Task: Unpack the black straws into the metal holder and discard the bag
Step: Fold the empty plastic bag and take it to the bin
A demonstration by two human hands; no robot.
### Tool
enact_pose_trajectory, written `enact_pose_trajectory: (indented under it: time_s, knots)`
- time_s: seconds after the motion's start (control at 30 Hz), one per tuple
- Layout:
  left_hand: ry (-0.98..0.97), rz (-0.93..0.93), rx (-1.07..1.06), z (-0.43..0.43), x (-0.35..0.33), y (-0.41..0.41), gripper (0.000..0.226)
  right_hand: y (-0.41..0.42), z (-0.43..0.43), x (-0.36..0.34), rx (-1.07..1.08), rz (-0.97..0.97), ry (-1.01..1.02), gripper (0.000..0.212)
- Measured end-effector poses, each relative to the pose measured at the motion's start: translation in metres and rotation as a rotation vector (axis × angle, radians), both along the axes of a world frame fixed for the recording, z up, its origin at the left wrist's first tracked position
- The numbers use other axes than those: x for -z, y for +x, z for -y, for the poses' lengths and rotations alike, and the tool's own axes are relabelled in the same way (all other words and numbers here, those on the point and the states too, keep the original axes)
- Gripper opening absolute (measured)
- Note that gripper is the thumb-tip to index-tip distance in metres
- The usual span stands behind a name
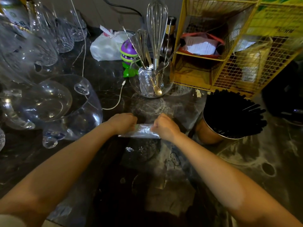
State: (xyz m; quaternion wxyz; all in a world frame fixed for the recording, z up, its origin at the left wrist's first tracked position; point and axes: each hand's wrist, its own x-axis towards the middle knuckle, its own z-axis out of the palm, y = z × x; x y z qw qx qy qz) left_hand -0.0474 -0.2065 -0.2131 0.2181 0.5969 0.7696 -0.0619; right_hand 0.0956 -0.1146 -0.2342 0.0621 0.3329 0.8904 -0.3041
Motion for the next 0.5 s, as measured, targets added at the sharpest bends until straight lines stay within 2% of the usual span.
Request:
enact_pose_trajectory:
  time_s: [0.07, 0.2, 0.33, 0.5]
  knots:
    - [0.012, 0.053, -0.054, -0.0019, -0.0009, -0.0008, 0.018, -0.0018, -0.0004, -0.0015, -0.006, 0.020, 0.027, 0.032]
    - [-0.030, 0.122, -0.102, -0.0061, -0.0019, -0.0037, 0.035, -0.0040, -0.0002, -0.0056, 0.017, -0.007, 0.024, 0.012]
    - [-0.093, 0.167, -0.107, -0.0092, -0.0034, -0.0026, 0.034, -0.0073, 0.0001, -0.0081, 0.036, 0.043, 0.011, 0.033]
    - [-0.101, 0.167, -0.030, -0.0059, -0.0055, -0.0023, 0.021, -0.0064, 0.0047, -0.0082, 0.045, 0.068, -0.037, 0.019]
